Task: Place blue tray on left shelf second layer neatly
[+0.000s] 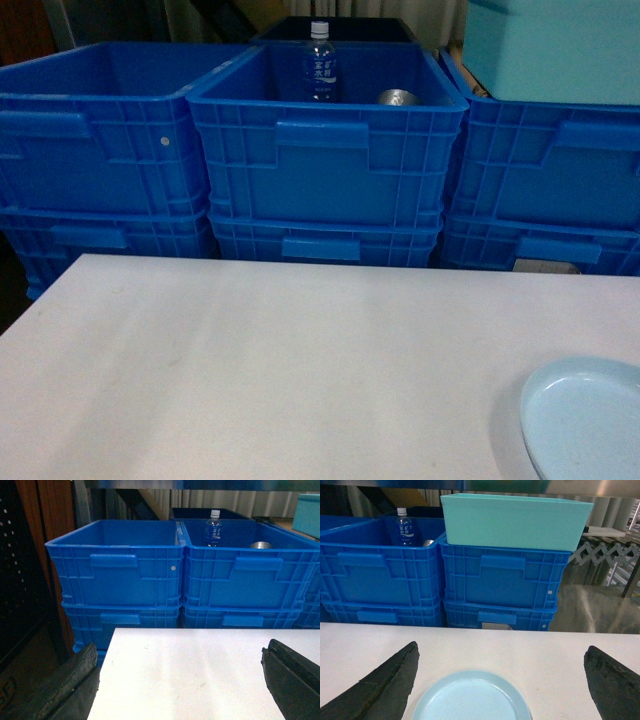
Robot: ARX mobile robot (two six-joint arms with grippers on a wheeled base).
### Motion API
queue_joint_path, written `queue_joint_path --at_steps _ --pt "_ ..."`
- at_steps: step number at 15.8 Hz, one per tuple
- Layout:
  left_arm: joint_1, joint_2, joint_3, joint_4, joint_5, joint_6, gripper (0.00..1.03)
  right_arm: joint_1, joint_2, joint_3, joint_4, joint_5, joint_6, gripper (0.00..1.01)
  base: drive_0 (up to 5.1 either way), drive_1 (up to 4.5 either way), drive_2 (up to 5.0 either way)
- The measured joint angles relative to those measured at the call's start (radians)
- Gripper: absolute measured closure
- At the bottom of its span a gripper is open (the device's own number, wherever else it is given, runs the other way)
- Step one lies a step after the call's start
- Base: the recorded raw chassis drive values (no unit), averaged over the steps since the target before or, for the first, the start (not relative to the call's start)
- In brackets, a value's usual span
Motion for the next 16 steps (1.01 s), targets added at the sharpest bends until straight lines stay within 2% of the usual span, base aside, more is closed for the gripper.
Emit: queue_joint_path --at_steps 16 --pt "0.000 0.000 0.000 0.000 0.000 0.000 0.05 0.000 0.000 0.000 0.000 0.000 0.000 0.03 0.0 0.00 0.0"
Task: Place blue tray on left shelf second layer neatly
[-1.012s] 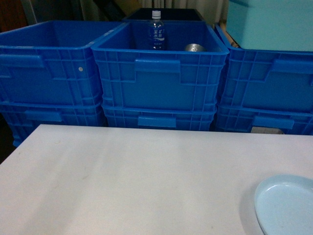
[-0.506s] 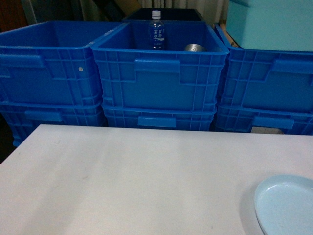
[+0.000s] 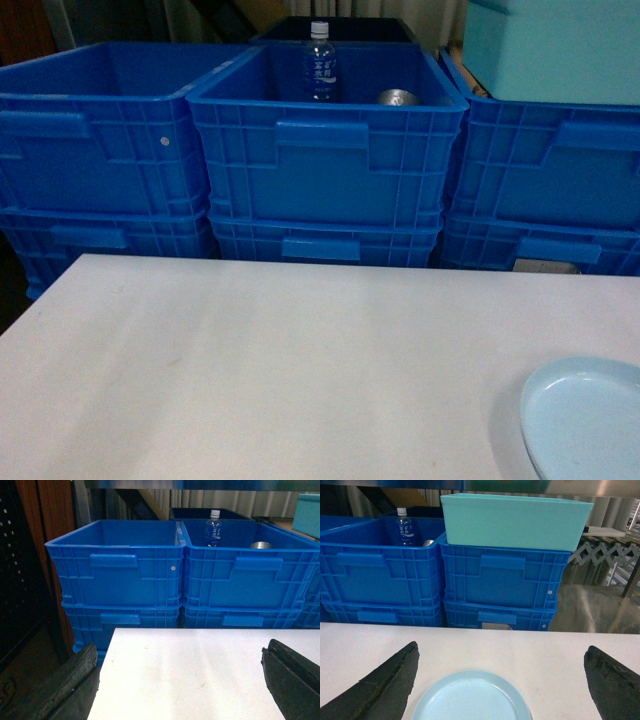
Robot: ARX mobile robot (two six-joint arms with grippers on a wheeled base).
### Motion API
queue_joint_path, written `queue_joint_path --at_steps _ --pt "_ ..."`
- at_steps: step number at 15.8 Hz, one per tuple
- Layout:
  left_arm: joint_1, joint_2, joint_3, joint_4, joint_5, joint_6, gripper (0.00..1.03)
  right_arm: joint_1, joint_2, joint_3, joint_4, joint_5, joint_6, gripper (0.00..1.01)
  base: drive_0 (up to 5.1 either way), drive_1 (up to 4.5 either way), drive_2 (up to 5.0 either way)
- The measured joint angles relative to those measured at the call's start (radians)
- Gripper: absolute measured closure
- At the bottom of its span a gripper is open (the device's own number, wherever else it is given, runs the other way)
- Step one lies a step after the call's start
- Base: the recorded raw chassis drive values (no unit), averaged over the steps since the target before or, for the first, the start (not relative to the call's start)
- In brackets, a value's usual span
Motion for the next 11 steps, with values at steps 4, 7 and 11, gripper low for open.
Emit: queue_joint_path --at_steps 4,7,11 --pt "0.000 0.000 0.000 0.000 0.000 0.000 0.05 0.000 0.000 0.000 0.000 0.000 0.000 0.03 0.0 0.00 0.0" --pt "0.000 0.000 0.000 0.000 0.000 0.000 0.05 0.000 0.009 0.000 0.031 -0.006 0.000 0.03 0.0 0.00 0.0" --pt "0.000 0.000 0.000 0.000 0.000 0.000 0.05 -0.008 0.416 0.028 0.375 -0.027 -0.031 0.03 0.0 0.00 0.0"
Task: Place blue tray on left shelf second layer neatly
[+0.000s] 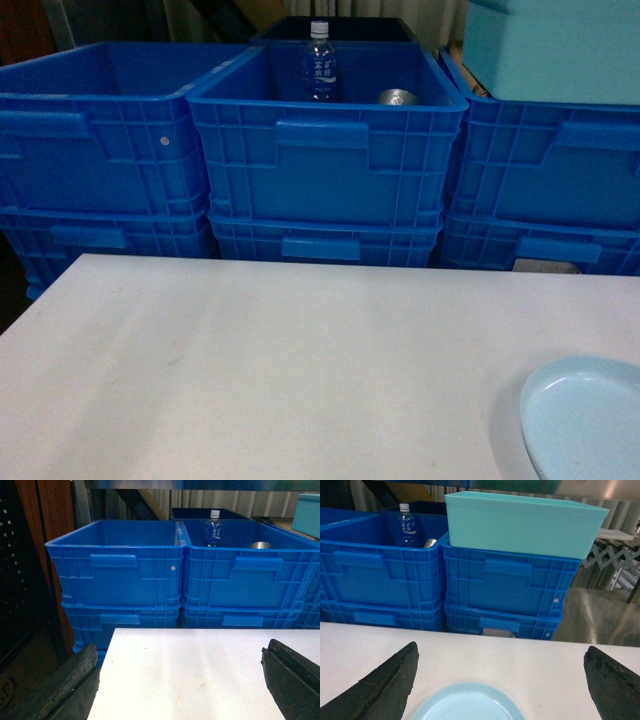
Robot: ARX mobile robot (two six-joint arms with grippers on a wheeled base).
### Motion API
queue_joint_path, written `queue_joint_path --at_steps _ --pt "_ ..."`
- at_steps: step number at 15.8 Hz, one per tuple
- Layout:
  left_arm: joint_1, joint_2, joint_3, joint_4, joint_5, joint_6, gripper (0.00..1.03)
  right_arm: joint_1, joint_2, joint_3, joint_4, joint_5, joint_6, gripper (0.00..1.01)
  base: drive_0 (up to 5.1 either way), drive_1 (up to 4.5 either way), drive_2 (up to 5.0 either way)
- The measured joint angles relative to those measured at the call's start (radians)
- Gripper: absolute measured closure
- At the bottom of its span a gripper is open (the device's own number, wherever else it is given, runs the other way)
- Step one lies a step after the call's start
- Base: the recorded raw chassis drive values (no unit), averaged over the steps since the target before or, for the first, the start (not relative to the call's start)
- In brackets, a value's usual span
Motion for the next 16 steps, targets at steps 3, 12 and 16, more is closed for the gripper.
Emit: queue_joint_path --at_steps 3,12,16 --pt "0.000 0.000 0.000 0.000 0.000 0.000 0.05 -0.062 0.378 0.128 0.216 -0.025 -0.039 0.03 0.0 0.00 0.0" --pt "0.000 0.000 0.000 0.000 0.000 0.000 0.05 -0.143 1.099 0.298 0.313 -0.053 -0.115 0.03 0.0 0.00 0.0" --pt "0.000 0.000 0.000 0.000 0.000 0.000 0.05 -0.151 1.287 0.358 0.365 -0.026 -0.136 0.03 0.0 0.00 0.0"
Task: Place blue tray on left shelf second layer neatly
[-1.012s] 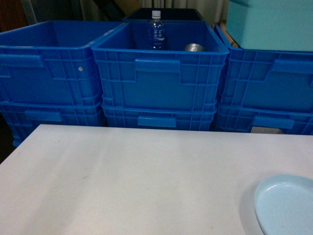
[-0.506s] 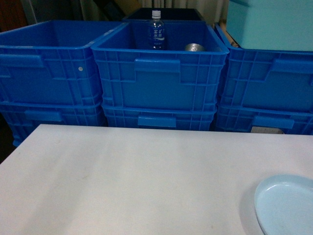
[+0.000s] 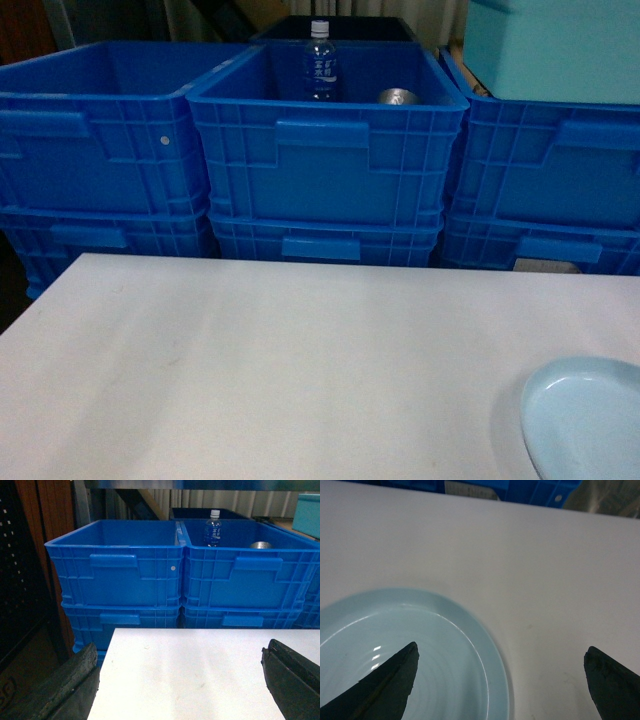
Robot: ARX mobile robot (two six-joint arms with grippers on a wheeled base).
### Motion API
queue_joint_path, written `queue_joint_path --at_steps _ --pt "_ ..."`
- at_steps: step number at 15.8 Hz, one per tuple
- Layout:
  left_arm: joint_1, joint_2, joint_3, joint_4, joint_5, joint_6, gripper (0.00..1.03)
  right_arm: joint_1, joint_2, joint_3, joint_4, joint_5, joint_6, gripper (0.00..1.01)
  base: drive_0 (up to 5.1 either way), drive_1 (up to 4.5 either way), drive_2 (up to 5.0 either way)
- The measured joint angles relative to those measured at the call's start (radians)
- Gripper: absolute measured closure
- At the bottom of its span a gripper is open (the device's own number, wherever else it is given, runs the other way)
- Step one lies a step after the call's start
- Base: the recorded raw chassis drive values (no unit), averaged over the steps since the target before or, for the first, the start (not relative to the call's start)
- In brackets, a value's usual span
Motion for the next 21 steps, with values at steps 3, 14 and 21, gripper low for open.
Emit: queue_joint_path --at_steps 3,14,21 --pt "0.000 0.000 0.000 0.000 0.000 0.000 0.05 -0.019 0.072 0.005 0.027 0.003 -0.002 0.03 0.0 0.00 0.0" --pt "0.000 0.000 0.000 0.000 0.000 0.000 0.05 -0.088 0.299 -0.004 0.161 -0.048 0.024 0.03 0.0 0.00 0.0" --pt "0.000 0.000 0.000 0.000 0.000 0.000 0.05 -0.130 0.361 0.002 0.196 -0.106 0.072 0.09 0.0 0.00 0.0"
